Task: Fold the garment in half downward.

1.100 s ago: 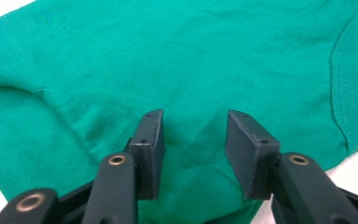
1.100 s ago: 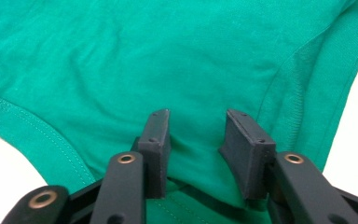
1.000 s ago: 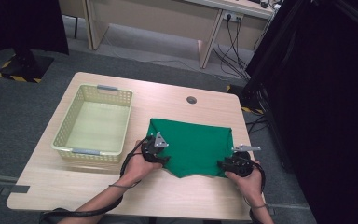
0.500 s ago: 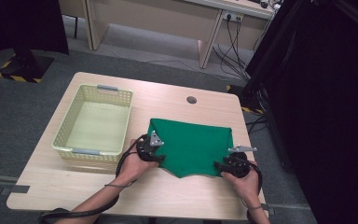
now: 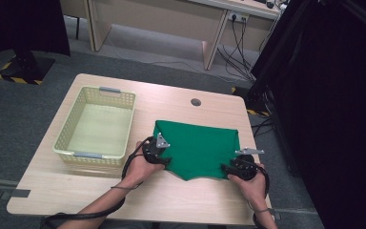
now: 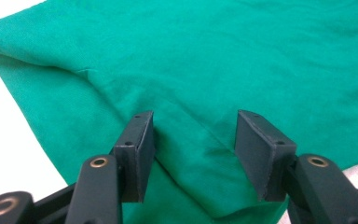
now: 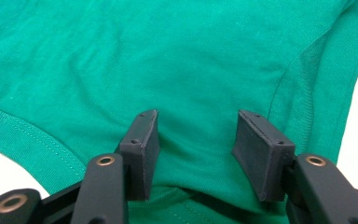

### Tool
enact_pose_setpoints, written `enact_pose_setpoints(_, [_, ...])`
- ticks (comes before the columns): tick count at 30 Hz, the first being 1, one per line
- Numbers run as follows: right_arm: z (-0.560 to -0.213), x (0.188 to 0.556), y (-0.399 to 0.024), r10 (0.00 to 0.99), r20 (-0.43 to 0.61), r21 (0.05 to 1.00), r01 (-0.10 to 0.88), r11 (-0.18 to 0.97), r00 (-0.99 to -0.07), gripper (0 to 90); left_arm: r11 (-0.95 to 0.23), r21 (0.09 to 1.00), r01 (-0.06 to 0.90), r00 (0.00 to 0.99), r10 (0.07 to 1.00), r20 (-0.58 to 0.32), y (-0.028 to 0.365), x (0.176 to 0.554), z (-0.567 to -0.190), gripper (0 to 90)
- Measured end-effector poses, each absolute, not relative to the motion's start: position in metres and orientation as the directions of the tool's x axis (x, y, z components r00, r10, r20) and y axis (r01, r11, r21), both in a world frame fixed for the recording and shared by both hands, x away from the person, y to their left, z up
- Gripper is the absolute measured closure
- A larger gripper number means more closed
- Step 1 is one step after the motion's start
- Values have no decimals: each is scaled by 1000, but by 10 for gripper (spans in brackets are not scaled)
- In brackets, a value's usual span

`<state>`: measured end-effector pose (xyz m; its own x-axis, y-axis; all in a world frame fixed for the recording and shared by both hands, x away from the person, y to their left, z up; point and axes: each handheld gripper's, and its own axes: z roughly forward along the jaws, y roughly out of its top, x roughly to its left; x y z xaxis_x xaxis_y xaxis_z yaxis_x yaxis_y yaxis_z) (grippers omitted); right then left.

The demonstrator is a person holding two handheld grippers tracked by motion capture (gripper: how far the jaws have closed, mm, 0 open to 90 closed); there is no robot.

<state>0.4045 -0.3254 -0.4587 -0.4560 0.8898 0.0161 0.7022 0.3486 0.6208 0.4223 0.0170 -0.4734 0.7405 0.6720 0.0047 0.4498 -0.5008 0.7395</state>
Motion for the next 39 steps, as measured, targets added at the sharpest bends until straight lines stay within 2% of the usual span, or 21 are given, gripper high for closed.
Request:
enact_pose_setpoints(5, [-459,407,-327,892,20,621,705,344,-453,492,-492,747,447,737,676,3,17,420,-473,448])
enact_pose_setpoints(11, [-458,404,-327,897,45,647,697,310,-441,432,-481,766,425,732,681,21,20,411,-466,357])
enact_pose_setpoints(16, [-453,402,-328,900,71,667,692,278,-431,388,-464,779,421,724,689,20,26,403,-461,320])
enact_pose_setpoints(28, [-444,398,-338,908,92,693,681,236,-408,370,-425,793,437,683,730,16,40,397,-460,311])
enact_pose_setpoints(39, [-445,396,-340,913,105,698,683,215,-395,357,-423,795,434,683,730,16,39,398,-458,313])
